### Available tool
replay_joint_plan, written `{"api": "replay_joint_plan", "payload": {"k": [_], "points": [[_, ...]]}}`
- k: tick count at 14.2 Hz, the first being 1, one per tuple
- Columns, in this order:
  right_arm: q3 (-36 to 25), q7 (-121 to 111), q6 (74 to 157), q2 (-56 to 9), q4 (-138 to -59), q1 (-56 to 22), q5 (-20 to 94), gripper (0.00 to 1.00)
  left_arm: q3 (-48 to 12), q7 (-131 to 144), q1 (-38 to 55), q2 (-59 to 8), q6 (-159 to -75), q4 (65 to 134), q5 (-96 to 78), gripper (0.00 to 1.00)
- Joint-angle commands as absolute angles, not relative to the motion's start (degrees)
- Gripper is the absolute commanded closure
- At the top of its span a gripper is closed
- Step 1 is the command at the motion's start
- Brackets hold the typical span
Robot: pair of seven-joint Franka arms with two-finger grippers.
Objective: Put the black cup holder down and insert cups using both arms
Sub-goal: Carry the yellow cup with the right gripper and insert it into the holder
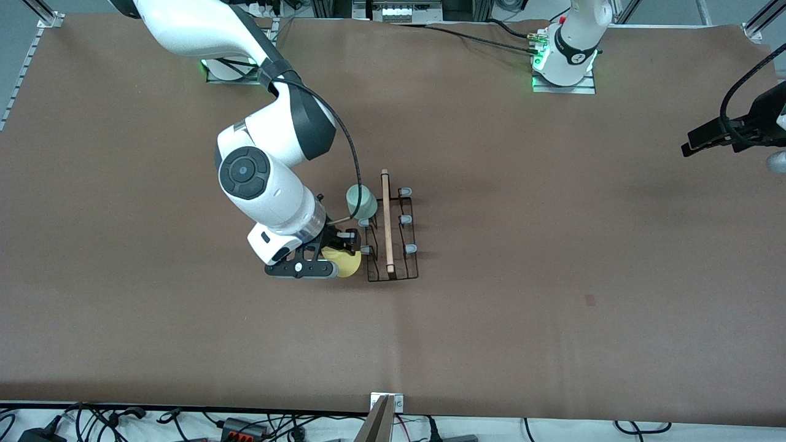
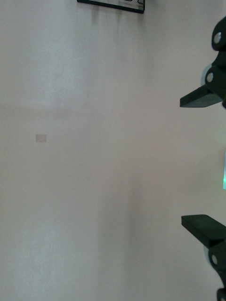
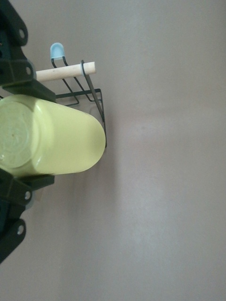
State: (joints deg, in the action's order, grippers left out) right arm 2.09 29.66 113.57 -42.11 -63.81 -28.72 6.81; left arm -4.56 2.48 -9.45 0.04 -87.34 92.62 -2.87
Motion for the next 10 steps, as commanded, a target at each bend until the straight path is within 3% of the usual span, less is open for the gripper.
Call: {"api": "replay_joint_plan", "payload": {"k": [1, 10], "points": [[2.02, 30.67, 113.91, -43.94, -63.45, -31.89, 7.56, 0.84, -4.75, 1.76, -10.02, -0.35, -86.22, 91.32, -2.55, 0.0], [1.85, 30.06, 117.95, -46.23, -64.33, -33.4, 6.77, 0.84, -4.75, 1.41, -10.02, -0.44, -86.31, 91.32, -2.55, 0.0]]}}
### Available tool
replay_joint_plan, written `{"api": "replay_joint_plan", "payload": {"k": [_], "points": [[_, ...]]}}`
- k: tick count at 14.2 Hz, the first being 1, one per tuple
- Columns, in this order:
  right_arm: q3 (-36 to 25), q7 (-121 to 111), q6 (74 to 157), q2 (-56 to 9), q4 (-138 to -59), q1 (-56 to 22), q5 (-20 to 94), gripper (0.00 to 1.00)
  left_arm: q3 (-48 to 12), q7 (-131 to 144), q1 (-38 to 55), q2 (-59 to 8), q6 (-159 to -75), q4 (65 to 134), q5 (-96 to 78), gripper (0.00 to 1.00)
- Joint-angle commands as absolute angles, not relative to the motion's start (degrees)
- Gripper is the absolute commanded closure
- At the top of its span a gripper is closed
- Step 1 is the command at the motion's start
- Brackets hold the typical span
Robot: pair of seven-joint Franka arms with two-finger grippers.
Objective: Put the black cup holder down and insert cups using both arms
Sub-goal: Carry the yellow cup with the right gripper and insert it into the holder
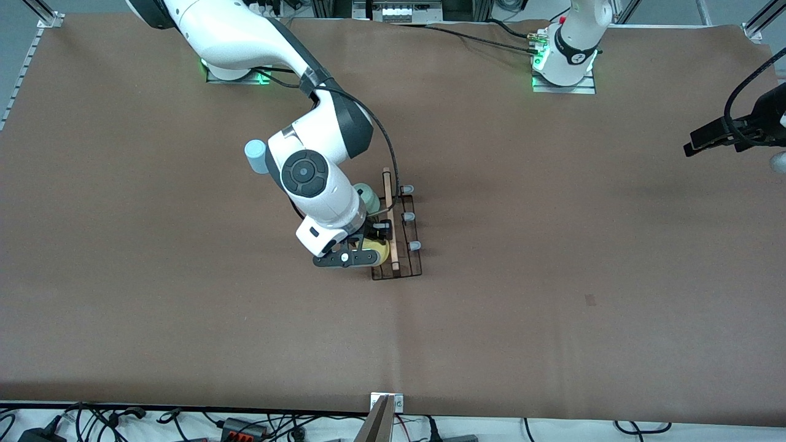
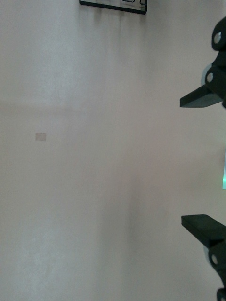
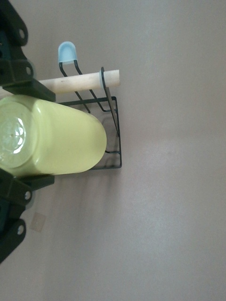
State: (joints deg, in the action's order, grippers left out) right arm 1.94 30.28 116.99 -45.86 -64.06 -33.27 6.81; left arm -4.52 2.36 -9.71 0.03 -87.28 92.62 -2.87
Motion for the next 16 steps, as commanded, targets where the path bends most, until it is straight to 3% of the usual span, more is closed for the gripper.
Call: {"api": "replay_joint_plan", "payload": {"k": [1, 5, 6, 7, 11, 16], "points": [[1.85, 30.06, 118.04, -46.49, -64.34, -33.49, 6.68, 0.84, -4.75, 1.49, -10.02, -0.53, -86.31, 91.32, -2.55, 0.0], [1.85, 29.53, 118.83, -47.29, -64.25, -33.57, 4.14, 0.83, -4.75, 1.41, -10.02, -0.44, -86.13, 91.32, -2.55, 0.0], [1.85, 29.71, 119.0, -47.81, -64.25, -33.66, 3.96, 0.66, -4.75, 1.49, -10.02, -0.44, -86.13, 91.32, -2.55, 0.0], [1.85, 29.88, 119.61, -47.9, -64.25, -33.66, 3.87, 0.01, -4.75, 1.49, -9.93, -0.44, -86.22, 91.32, -2.46, 0.0], [1.93, 30.32, 119.01, -46.59, -63.81, -33.66, 4.22, 0.0, -4.83, 1.41, -9.93, -0.44, -86.13, 91.32, -2.46, 0.0], [1.32, 29.71, 110.07, -40.53, -63.81, -30.87, 3.87, 0.0, -5.01, 1.32, -9.93, -0.44, -86.22, 91.23, -2.37, 0.0]]}}
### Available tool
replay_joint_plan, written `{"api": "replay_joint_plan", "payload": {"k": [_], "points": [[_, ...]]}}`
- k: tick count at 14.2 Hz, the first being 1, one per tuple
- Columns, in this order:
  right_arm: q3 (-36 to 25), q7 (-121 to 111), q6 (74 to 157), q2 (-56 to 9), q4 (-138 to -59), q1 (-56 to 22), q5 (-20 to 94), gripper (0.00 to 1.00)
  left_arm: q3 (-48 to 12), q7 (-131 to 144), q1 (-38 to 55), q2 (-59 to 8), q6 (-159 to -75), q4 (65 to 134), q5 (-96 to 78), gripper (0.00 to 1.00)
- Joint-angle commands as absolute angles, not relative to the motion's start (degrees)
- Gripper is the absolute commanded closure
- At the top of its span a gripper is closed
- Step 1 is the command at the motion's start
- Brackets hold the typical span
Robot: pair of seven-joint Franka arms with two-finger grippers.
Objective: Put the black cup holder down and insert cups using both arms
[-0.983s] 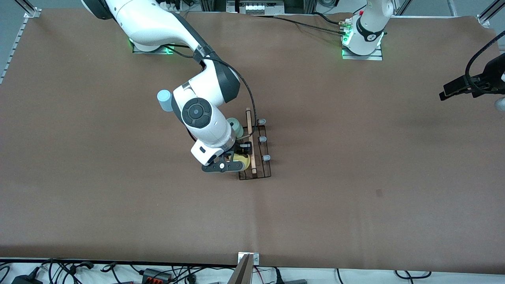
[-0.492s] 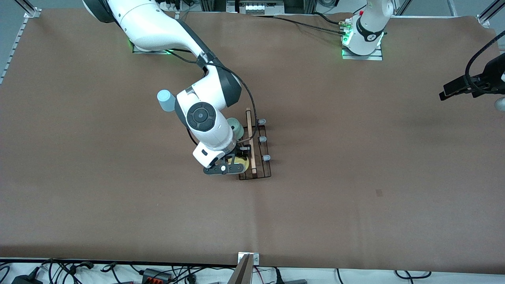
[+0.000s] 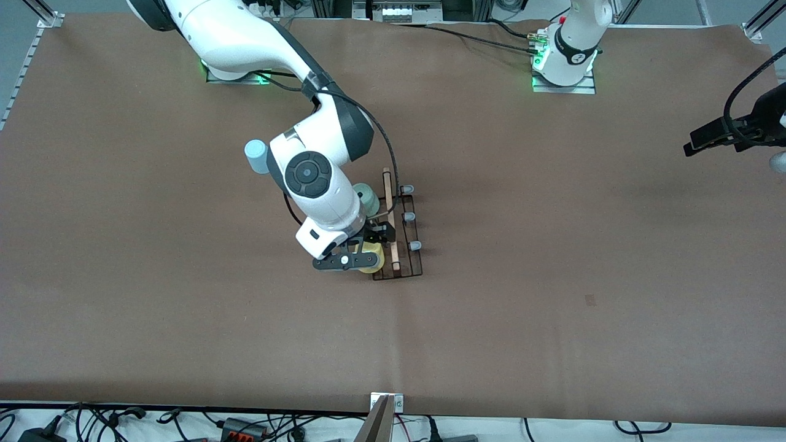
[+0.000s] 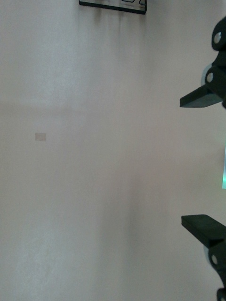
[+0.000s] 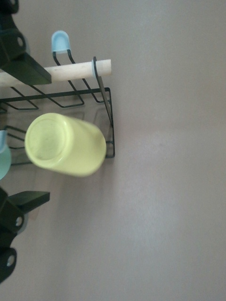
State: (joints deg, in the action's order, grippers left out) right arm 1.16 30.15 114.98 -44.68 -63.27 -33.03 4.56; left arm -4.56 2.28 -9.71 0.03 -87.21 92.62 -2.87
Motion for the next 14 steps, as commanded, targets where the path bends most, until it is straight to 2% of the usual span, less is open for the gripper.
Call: {"api": "replay_joint_plan", "payload": {"k": [1, 6, 11, 14], "points": [[1.32, 29.53, 107.25, -38.78, -63.81, -29.46, 3.52, 0.0, -5.01, 1.06, -9.93, -0.44, -86.22, 91.23, -2.37, 0.0], [0.18, 22.61, 95.12, -31.3, -63.81, -20.06, -0.35, 0.0, -4.75, -1.05, -10.02, -0.44, -86.4, 91.32, -2.37, 0.0], [-1.48, 15.57, 91.15, -24.98, -65.29, -10.73, -1.05, 0.0, -4.57, -0.44, -10.02, -0.53, -87.01, 91.84, -0.53, 0.0], [-2.29, 12.67, 90.97, -24.35, -65.74, -7.83, -1.23, 0.0, -4.75, -0.09, -10.02, -0.44, -86.75, 92.2, -0.26, 0.0]]}}
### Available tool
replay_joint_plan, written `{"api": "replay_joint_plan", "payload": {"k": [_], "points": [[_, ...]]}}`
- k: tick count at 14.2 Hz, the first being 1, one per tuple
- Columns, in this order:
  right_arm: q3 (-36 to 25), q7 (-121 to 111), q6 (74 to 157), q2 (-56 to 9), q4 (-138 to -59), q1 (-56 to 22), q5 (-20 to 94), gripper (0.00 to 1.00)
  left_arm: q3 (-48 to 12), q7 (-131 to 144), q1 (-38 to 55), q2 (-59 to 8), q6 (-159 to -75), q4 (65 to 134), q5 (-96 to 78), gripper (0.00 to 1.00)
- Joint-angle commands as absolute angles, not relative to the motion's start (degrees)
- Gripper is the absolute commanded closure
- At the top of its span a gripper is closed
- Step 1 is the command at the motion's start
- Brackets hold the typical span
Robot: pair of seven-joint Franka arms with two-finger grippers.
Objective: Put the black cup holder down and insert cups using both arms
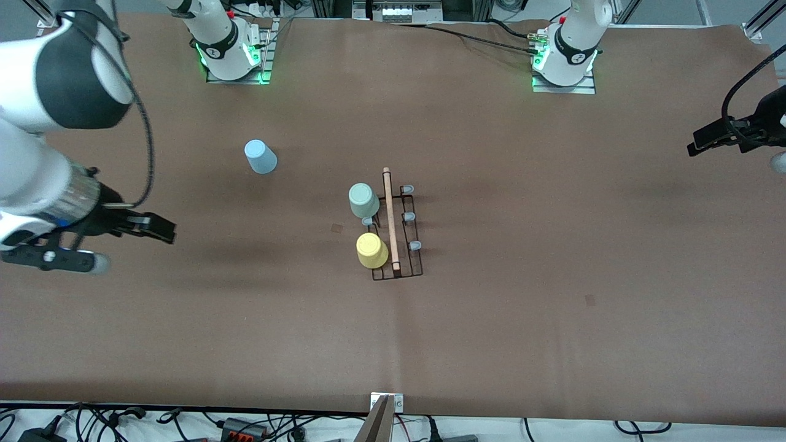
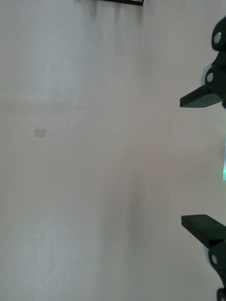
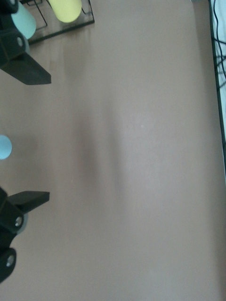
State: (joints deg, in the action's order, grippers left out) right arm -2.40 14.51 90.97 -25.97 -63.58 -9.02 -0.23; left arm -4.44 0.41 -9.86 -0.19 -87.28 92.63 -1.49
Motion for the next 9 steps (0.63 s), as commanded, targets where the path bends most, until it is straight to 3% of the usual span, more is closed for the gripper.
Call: {"api": "replay_joint_plan", "payload": {"k": [1, 9], "points": [[-2.29, 11.09, 90.97, -24.26, -65.74, -6.6, -1.06, 0.0, -4.75, -0.09, -10.02, -0.35, -86.66, 92.2, -0.26, 0.0], [-0.97, 2.38, 92.91, -15.13, -75.49, 1.93, -0.35, 0.0, -5.1, 1.49, -10.02, 0.44, -86.57, 93.78, -0.26, 0.0]]}}
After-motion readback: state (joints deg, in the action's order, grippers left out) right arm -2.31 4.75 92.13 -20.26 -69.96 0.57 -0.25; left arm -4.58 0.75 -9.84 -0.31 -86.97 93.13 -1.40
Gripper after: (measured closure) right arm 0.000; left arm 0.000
